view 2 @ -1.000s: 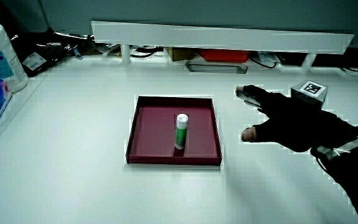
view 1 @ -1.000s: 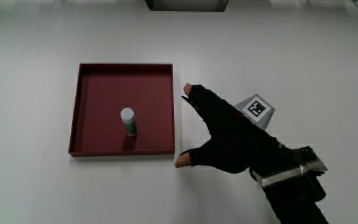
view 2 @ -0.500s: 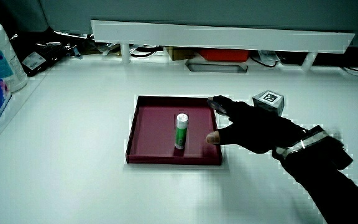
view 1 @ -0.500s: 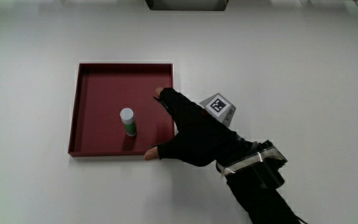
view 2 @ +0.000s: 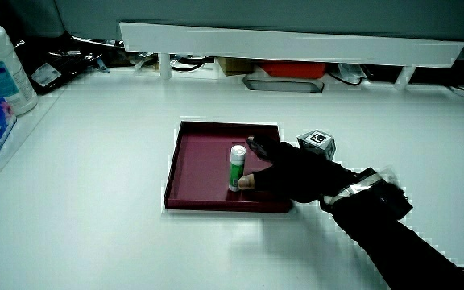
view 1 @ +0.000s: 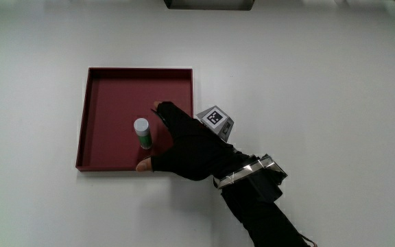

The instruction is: Pick glue stick

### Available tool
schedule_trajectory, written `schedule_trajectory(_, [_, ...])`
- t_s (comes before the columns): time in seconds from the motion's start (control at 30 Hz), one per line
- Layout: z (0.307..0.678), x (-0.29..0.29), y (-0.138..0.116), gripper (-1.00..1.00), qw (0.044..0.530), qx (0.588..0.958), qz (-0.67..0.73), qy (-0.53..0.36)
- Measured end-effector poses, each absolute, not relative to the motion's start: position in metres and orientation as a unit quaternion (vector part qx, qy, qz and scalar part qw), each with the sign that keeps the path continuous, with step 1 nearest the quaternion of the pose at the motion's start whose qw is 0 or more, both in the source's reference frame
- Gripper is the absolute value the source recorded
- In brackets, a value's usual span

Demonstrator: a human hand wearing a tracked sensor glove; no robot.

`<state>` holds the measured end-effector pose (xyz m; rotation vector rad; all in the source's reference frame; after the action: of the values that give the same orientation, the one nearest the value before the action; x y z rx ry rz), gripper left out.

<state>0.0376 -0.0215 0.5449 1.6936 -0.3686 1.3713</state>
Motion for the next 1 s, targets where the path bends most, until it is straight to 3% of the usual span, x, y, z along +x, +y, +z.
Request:
schedule_trajectory(0.17, [0.55,0.032,-0.022,0.0,0.446,0.68,0.564,-0.141])
schedule_trajectory(0.2, [0.543,0.03,-0.022,0.0,0.416,0.706,0.558,-0.129])
schedule_trajectory(0.27, [0.549,0.028,-0.021,0.0,0.415,0.709,0.555,-0.127])
schedule_trajectory(0.33, [0.551,0.028,-0.019,0.0,0.418,0.705,0.559,-0.12])
schedule_trajectory(0.37, [0.558,0.026,-0.019,0.0,0.441,0.681,0.568,-0.137])
schedule_trajectory(0.4, [0.558,0.027,-0.018,0.0,0.418,0.705,0.56,-0.118])
schedule_trajectory(0.43, [0.56,0.026,-0.018,0.0,0.441,0.679,0.571,-0.135])
schedule_trajectory(0.5, [0.559,0.025,-0.017,0.0,0.437,0.681,0.572,-0.13])
schedule_trajectory(0.73, [0.561,0.026,-0.013,0.24,0.405,0.674,0.609,-0.103])
schedule_trajectory(1.0, [0.559,0.029,-0.011,0.52,0.358,0.693,0.622,-0.07])
